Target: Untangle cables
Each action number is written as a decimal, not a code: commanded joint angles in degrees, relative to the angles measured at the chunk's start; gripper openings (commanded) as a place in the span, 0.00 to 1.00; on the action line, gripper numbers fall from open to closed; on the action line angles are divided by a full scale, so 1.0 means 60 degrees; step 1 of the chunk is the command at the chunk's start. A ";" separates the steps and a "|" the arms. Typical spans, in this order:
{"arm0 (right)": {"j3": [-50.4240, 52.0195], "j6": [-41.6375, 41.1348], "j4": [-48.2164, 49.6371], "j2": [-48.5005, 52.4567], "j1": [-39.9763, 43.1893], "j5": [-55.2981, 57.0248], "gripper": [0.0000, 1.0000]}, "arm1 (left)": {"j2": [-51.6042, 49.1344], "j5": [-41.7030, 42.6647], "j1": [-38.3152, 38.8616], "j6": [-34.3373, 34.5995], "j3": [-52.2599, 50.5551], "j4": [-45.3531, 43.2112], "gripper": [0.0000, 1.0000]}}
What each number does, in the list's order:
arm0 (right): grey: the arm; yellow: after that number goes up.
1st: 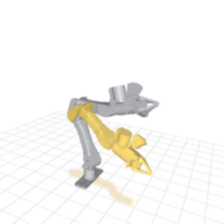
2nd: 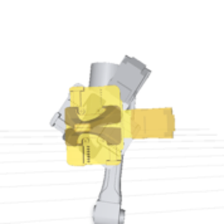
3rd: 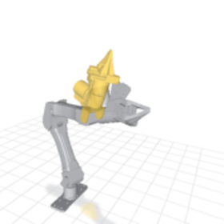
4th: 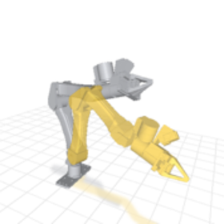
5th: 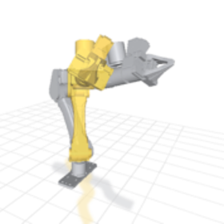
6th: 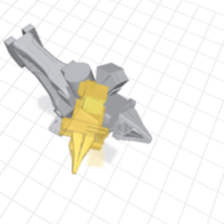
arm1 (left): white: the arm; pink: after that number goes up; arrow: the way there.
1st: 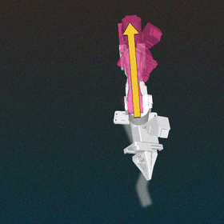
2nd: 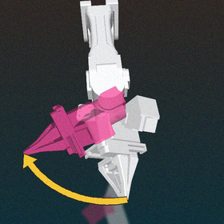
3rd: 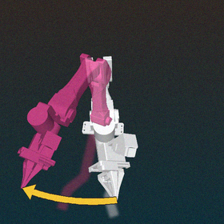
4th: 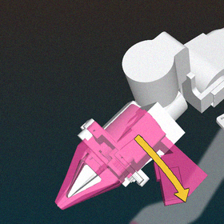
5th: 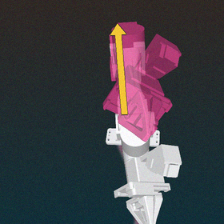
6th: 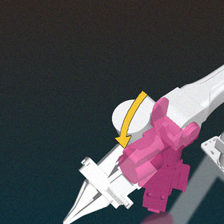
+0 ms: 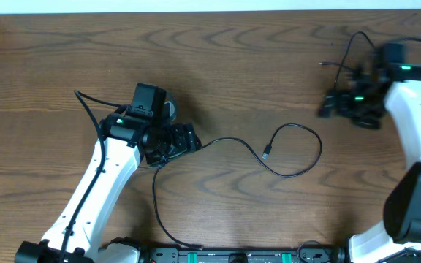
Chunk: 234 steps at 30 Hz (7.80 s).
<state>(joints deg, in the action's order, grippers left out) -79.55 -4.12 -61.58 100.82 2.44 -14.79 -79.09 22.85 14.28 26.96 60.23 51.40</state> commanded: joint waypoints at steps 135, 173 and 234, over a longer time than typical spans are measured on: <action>-0.0036 -0.2739 0.1902 -0.0426 0.2739 0.3191 0.99 | -0.0036 -0.0251 -0.2164 0.0696 -0.0113 0.0641 0.98; -0.0025 -0.2739 0.1384 -1.0979 0.2579 0.3158 0.99 | -0.0036 -0.0251 -0.2164 0.0696 -0.0113 0.0641 0.98; 1.3030 -0.0233 1.4112 -1.6750 -0.0601 0.3115 0.99 | -0.0036 -0.0251 -0.2164 0.0696 -0.0113 0.0637 0.98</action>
<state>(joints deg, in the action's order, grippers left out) -3.77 -6.68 21.80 0.67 -0.73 3.60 -79.09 21.08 1.54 31.31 60.20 55.13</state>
